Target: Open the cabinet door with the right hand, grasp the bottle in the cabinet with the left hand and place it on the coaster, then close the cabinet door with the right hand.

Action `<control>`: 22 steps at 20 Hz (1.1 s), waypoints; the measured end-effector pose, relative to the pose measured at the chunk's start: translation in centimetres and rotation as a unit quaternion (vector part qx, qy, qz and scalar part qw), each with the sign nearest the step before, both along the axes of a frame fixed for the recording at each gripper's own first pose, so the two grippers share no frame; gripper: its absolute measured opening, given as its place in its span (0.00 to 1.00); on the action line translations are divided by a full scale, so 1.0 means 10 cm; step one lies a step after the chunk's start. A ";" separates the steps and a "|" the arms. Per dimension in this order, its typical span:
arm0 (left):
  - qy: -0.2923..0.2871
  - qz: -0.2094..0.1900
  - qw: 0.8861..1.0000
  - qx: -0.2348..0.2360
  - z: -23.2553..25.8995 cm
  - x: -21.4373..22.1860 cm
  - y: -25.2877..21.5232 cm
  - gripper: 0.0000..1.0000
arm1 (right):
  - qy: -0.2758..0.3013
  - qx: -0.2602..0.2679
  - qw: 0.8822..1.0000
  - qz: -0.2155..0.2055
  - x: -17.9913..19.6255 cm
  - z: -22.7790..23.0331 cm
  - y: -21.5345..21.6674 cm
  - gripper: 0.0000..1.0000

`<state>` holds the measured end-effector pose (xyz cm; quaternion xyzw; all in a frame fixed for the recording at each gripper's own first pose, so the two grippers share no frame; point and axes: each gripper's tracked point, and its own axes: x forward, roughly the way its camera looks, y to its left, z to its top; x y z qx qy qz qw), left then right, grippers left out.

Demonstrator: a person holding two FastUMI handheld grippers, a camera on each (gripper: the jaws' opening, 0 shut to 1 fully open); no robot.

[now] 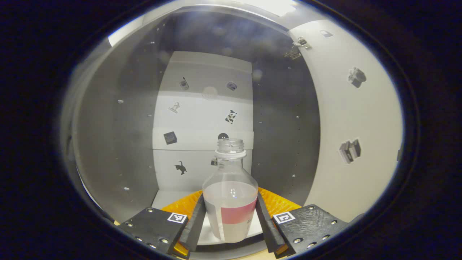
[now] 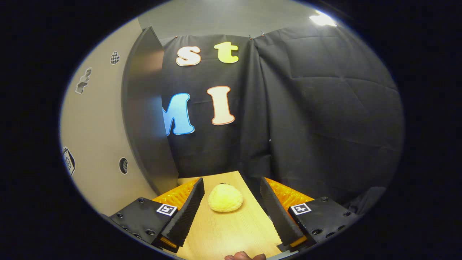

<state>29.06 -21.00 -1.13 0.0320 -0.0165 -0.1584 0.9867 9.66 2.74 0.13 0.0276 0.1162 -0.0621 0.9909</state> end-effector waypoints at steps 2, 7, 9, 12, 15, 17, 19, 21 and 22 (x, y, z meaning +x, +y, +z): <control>-0.001 0.007 1.000 0.007 -0.02 -0.27 0.17 0.73 | -0.008 0.005 1.000 0.003 0.00 0.00 0.03 0.98; -0.004 0.048 0.999 0.020 -0.23 -0.91 0.66 0.70 | -0.020 0.026 0.999 0.022 -0.17 0.02 0.16 0.98; -0.012 0.071 0.997 0.017 -0.35 -1.19 0.88 0.70 | -0.027 0.028 0.999 0.025 -0.23 0.03 0.18 0.98; -0.008 0.087 0.996 0.003 -0.68 -1.65 1.10 0.70 | -0.039 0.040 0.998 0.028 -0.28 0.07 0.22 0.98; -0.016 0.099 0.995 0.011 -1.05 -1.93 1.26 0.70 | -0.046 0.036 0.998 0.021 -0.32 0.04 0.18 0.98; -0.020 0.113 0.993 0.030 -1.36 -2.08 1.34 0.72 | -0.052 0.054 0.997 0.019 -0.39 0.06 0.23 0.98; -0.003 0.120 0.992 0.029 -1.75 -2.22 1.38 0.70 | -0.053 0.056 0.997 0.010 -0.47 0.04 0.23 0.98; 0.020 0.130 0.991 0.011 -2.12 -2.31 1.45 0.72 | -0.055 0.039 0.998 0.001 -0.51 0.04 0.22 0.98; 0.027 0.132 0.991 0.001 -2.26 -2.36 1.48 0.70 | -0.056 0.032 0.998 -0.003 -0.53 0.04 0.20 0.98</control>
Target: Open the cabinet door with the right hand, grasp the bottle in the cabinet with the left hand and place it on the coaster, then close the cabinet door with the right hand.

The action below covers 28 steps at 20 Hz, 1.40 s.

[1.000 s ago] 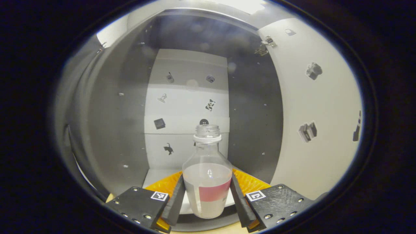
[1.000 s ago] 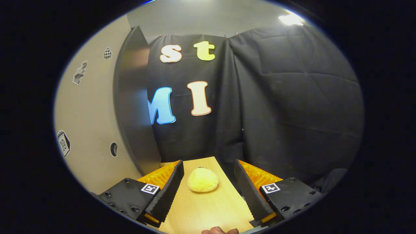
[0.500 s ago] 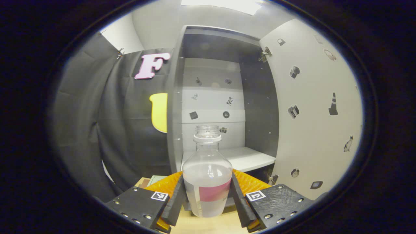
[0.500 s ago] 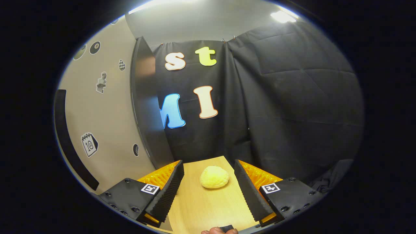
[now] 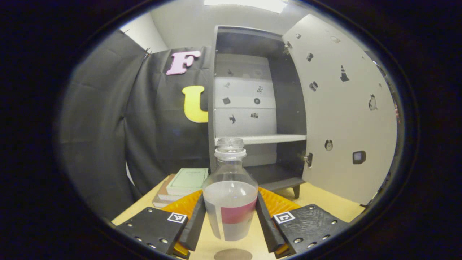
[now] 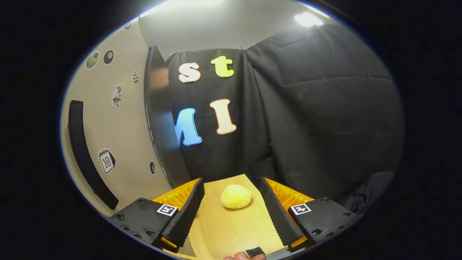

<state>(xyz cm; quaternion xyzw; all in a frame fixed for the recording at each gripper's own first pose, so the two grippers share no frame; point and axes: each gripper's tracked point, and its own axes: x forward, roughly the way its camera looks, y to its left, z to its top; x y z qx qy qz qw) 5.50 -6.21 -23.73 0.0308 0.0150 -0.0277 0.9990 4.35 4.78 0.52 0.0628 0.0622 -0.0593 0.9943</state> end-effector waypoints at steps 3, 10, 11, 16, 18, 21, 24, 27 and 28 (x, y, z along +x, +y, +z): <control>-0.001 0.011 1.000 0.005 -0.32 -0.09 0.07 0.72 | 0.008 -0.010 1.000 0.003 0.01 -0.06 0.07 0.98; 0.013 0.032 0.999 0.006 -0.98 -0.20 0.25 0.72 | 0.028 -0.039 0.999 0.004 -0.07 -0.18 0.11 0.98; 0.010 0.031 0.999 0.003 -1.01 -0.22 0.24 0.72 | 0.030 -0.041 0.999 0.001 -0.11 -0.22 0.09 0.98; 0.038 0.010 0.999 0.024 -1.39 -0.30 0.12 0.72 | 0.047 -0.041 0.998 0.017 -0.38 -0.46 0.24 0.93; 0.032 0.010 0.999 0.019 -1.36 -0.32 0.13 0.75 | 0.046 -0.041 0.998 0.024 -0.36 -0.44 0.30 0.98; 0.037 0.010 0.999 0.010 -1.38 -0.31 0.15 0.75 | 0.044 -0.050 0.997 0.024 -0.28 -0.43 0.30 0.93; 0.047 0.009 0.999 0.016 -1.38 -0.29 0.14 0.75 | 0.045 -0.040 0.998 0.022 -0.30 -0.46 0.31 0.98; 0.072 0.015 0.997 0.031 -1.43 -0.31 0.15 0.81 | 0.049 -0.042 0.998 -0.003 -0.31 -0.47 0.20 0.98; 0.082 0.019 0.996 0.040 -1.43 -0.31 0.16 0.80 | 0.047 -0.042 0.998 -0.007 -0.32 -0.43 0.17 0.98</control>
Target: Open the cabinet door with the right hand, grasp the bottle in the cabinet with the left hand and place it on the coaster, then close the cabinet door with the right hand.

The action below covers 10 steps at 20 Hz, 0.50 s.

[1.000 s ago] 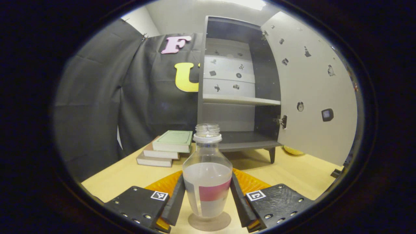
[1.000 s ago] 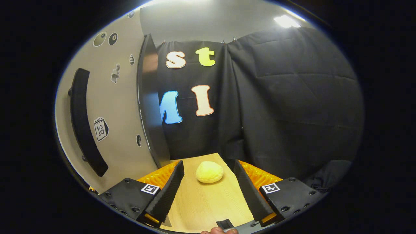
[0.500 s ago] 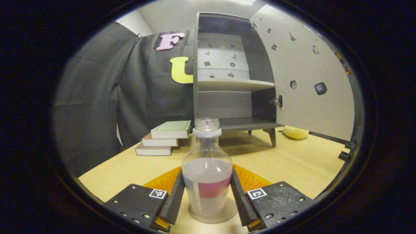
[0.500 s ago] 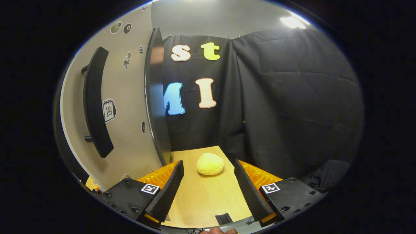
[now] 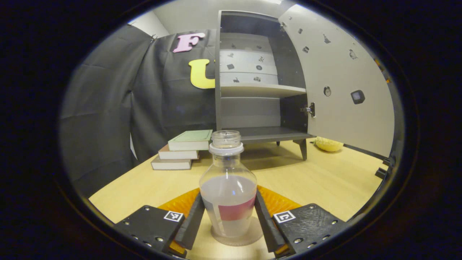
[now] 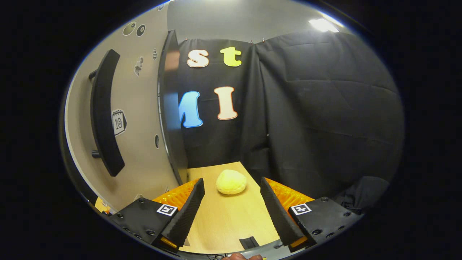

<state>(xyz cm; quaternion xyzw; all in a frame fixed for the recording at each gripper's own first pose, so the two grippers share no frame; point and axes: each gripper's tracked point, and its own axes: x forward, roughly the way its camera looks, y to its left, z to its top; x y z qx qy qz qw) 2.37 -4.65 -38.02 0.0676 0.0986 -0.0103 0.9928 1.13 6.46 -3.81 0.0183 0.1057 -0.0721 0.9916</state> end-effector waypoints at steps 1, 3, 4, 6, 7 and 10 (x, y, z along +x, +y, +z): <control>0.009 0.002 1.000 0.008 0.01 -0.01 0.00 0.71 | -0.005 0.003 1.000 -0.002 0.00 0.04 0.00 0.98; 0.020 -0.012 1.000 0.013 0.10 -0.03 -0.08 0.80 | -0.017 0.007 1.000 -0.008 -0.02 0.09 -0.04 0.93; 0.035 -0.020 0.999 0.008 0.12 -0.07 -0.12 0.80 | -0.019 0.010 1.000 -0.013 -0.02 0.10 -0.07 0.93; 0.048 -0.036 0.998 -0.017 0.19 -0.06 -0.22 0.80 | -0.020 0.014 0.999 -0.026 -0.02 0.05 -0.16 0.92; 0.046 -0.034 0.998 -0.021 0.29 -0.07 -0.21 0.80 | -0.019 0.018 0.999 -0.029 -0.02 0.04 -0.17 0.93; 0.047 -0.030 0.998 -0.016 0.43 -0.10 -0.16 0.80 | -0.019 0.031 0.999 -0.034 -0.06 -0.02 -0.22 0.93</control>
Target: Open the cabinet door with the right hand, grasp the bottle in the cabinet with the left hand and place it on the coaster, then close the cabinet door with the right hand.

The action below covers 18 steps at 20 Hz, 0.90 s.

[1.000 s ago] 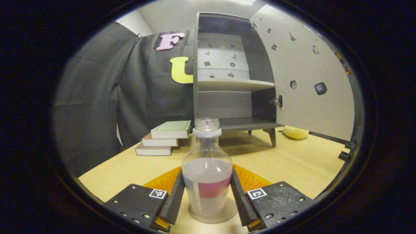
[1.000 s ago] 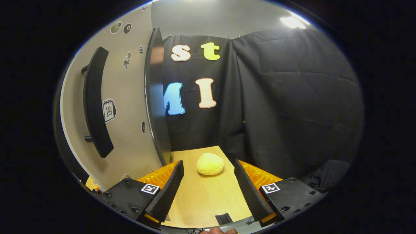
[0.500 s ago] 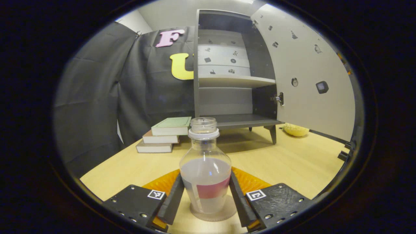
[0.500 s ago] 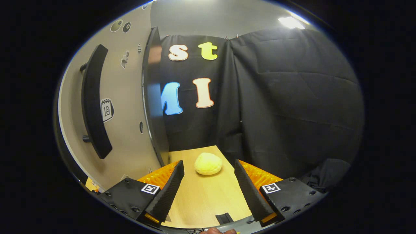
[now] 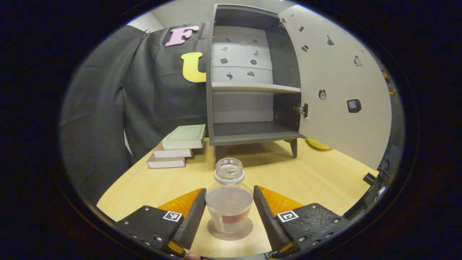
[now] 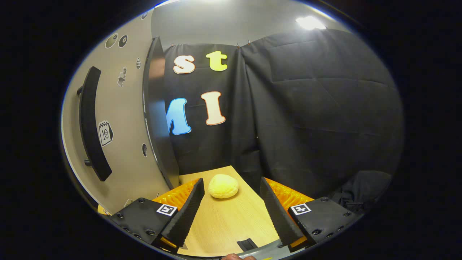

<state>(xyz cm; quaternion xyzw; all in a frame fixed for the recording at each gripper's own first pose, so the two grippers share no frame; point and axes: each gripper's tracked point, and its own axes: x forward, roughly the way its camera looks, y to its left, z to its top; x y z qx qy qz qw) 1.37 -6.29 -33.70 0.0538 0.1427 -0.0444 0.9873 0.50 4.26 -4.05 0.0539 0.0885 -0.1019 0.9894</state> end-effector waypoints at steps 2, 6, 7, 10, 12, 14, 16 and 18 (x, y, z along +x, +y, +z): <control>-0.002 0.002 1.000 0.007 0.08 -0.01 0.04 0.80 | 0.009 0.002 1.000 -0.003 -0.02 -0.06 -0.01 0.93; -0.013 -0.008 1.000 0.013 0.35 0.00 0.00 0.78 | 0.016 0.005 1.000 0.005 -0.08 -0.12 0.02 0.93; -0.016 -0.010 1.000 0.012 0.43 -0.02 -0.03 0.80 | 0.015 0.004 1.000 0.008 -0.08 -0.12 0.01 0.93; -0.036 -0.007 0.999 0.014 0.80 -0.02 -0.10 0.80 | 0.010 -0.007 1.000 0.015 -0.03 -0.12 -0.05 0.93; -0.052 -0.003 0.998 0.018 1.08 -0.06 -0.16 0.77 | 0.009 -0.003 1.000 0.022 0.06 -0.10 -0.11 0.93; -0.071 0.012 0.997 0.026 1.37 -0.15 -0.22 0.77 | 0.003 0.002 0.999 0.033 0.15 -0.07 -0.14 0.93; -0.105 0.033 0.993 0.029 1.74 -0.23 -0.26 0.77 | -0.006 -0.002 0.999 0.044 0.21 -0.03 -0.19 0.98; -0.131 0.054 0.989 0.031 2.04 -0.33 -0.35 0.80 | -0.006 -0.007 0.998 0.062 0.28 -0.07 -0.19 0.93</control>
